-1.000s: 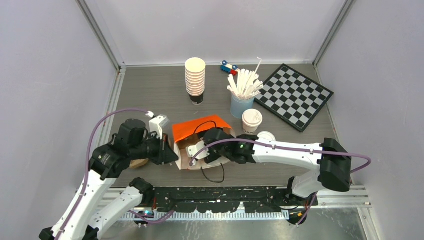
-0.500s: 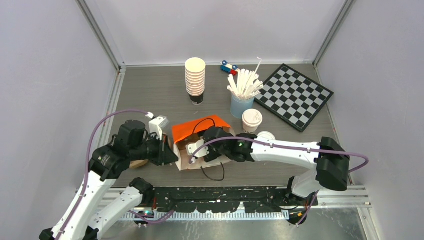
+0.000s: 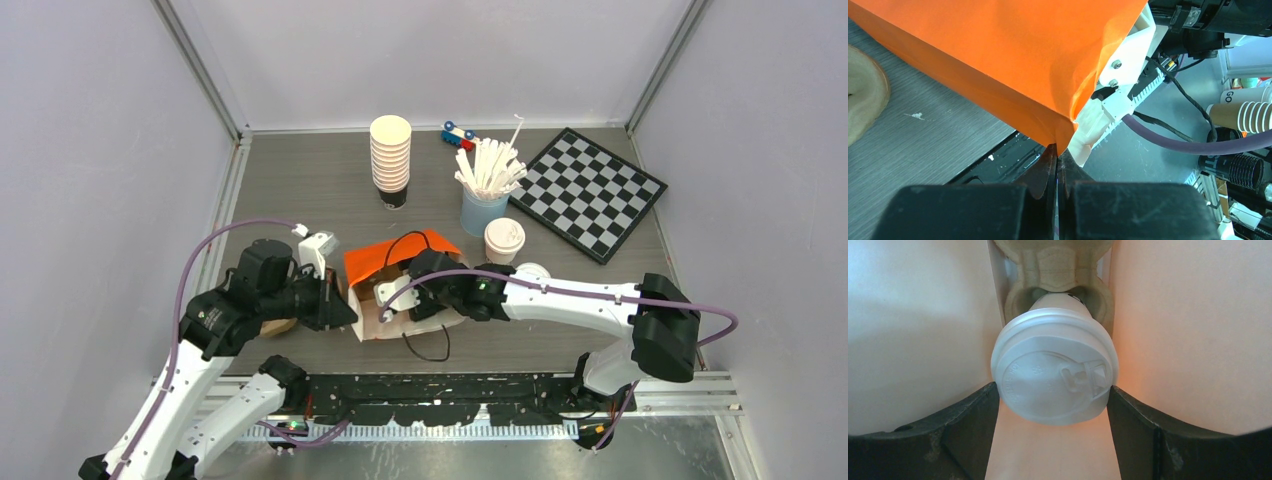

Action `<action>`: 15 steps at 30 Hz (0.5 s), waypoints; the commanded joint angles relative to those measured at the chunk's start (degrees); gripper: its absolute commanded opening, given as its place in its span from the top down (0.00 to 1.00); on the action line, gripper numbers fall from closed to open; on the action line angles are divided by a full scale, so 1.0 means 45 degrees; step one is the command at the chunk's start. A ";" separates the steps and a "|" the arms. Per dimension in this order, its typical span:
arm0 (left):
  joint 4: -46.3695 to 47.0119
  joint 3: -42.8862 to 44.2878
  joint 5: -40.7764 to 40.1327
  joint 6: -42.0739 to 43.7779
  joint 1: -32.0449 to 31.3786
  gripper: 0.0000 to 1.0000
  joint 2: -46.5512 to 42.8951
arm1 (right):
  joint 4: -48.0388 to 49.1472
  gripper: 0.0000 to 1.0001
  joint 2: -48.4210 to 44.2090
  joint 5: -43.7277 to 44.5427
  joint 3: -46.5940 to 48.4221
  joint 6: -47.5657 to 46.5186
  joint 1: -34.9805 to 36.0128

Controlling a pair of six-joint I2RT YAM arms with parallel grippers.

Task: Pack the takeout coffee

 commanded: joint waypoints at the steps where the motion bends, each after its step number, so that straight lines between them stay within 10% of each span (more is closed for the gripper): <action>1: 0.0104 0.0196 0.0334 0.0043 0.0038 1.00 -0.0057 | -0.0539 0.29 0.0293 -0.0074 0.0351 0.0205 -0.0146; 15: 0.0072 0.0234 0.0295 0.0092 0.0036 1.00 -0.0100 | -0.0825 0.29 0.0631 -0.0075 0.0439 0.0425 -0.0262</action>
